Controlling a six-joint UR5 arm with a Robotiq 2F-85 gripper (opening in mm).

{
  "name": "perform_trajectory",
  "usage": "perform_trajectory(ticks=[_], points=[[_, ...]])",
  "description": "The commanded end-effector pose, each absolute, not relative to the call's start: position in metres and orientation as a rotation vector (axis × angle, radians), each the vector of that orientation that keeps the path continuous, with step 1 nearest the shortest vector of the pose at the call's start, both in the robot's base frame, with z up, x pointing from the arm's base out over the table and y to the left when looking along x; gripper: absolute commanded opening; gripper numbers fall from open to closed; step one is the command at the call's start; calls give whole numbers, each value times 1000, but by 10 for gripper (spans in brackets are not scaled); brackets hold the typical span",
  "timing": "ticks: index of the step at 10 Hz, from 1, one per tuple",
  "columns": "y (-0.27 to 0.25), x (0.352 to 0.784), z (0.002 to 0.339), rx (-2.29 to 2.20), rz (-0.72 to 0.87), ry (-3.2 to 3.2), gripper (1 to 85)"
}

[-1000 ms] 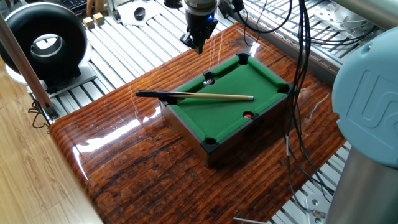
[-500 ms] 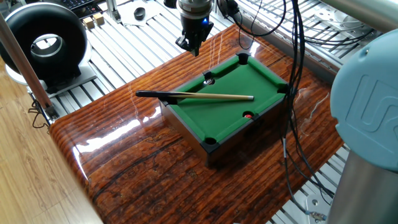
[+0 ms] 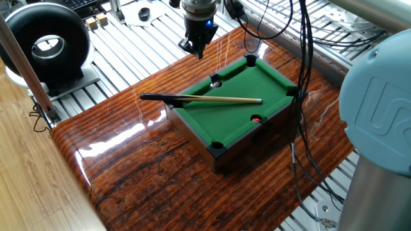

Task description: Hit the pool ball

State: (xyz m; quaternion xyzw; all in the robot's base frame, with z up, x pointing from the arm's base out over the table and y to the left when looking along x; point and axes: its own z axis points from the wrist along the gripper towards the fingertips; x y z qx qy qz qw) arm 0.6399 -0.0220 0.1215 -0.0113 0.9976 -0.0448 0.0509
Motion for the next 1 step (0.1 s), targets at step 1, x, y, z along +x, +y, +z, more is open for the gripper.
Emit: perform_trajectory(ticks=[1], points=[[-20,642,120,-18,-116,3040,10]])
